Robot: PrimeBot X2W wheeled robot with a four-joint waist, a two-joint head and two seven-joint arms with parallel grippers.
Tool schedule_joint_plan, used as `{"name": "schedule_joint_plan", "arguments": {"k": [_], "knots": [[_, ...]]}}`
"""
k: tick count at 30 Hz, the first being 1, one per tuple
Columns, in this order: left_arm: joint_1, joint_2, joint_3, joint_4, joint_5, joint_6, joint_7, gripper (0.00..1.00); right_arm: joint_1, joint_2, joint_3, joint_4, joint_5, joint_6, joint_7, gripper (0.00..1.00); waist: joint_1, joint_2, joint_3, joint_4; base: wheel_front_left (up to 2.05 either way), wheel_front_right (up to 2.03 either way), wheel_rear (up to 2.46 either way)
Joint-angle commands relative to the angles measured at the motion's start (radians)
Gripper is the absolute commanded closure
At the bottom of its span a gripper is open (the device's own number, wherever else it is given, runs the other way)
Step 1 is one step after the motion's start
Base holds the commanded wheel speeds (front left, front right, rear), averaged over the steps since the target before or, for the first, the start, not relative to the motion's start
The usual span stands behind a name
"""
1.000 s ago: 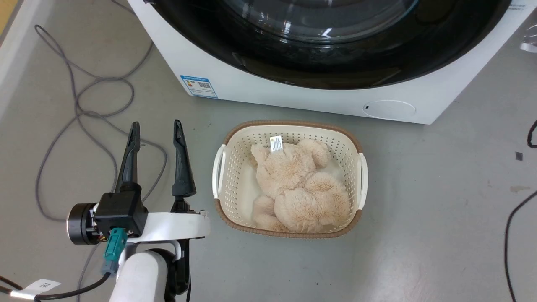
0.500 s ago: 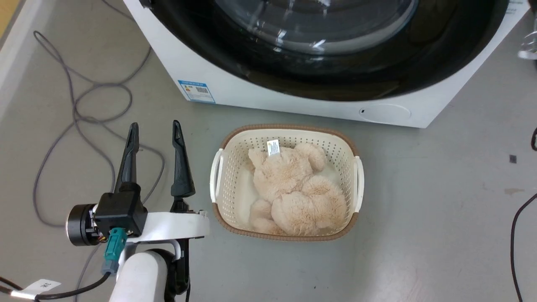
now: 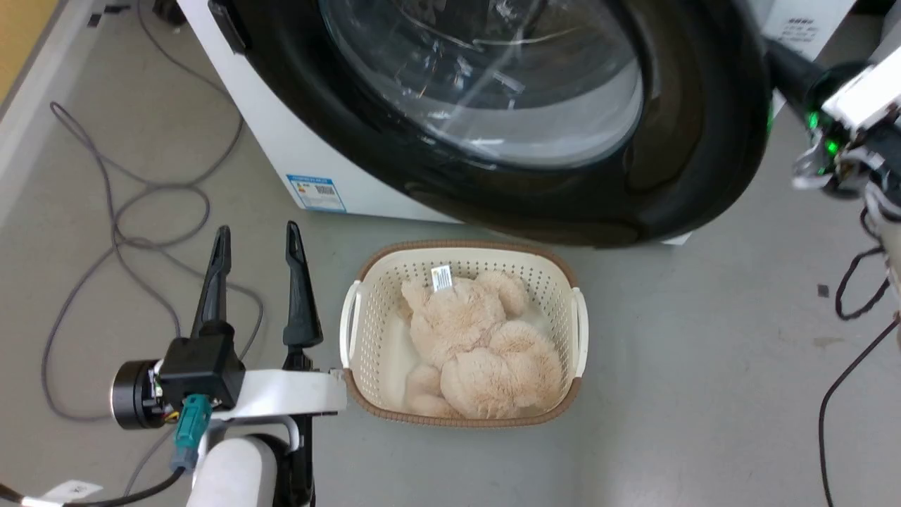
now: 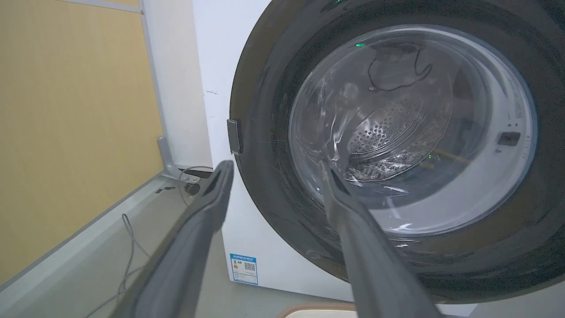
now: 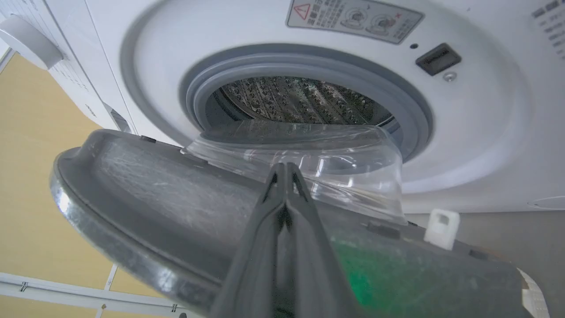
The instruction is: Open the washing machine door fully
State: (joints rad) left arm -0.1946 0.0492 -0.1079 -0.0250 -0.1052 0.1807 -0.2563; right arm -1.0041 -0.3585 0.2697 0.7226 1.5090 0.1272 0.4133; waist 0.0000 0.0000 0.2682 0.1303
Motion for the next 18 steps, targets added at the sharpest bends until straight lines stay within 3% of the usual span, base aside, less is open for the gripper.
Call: {"name": "schedule_joint_plan", "arguments": {"k": [1, 18], "knots": [[0.014, 0.001, 0.004, 0.003, 0.010, -0.004, -0.006, 0.00, 0.032, 0.015, 0.012, -0.006, 0.005, 0.003, 0.012, 1.00, 0.0000, 0.0000, -0.008, -0.004, 0.00, 0.00, 0.00], [0.080, 0.001, 0.026, 0.023, 0.024, -0.023, -0.006, 0.00, 0.327, 0.027, 0.070, -0.255, 0.058, 0.003, 0.088, 1.00, 0.0000, 0.0000, -0.105, -0.016, 0.00, 0.00, 0.00]]}}
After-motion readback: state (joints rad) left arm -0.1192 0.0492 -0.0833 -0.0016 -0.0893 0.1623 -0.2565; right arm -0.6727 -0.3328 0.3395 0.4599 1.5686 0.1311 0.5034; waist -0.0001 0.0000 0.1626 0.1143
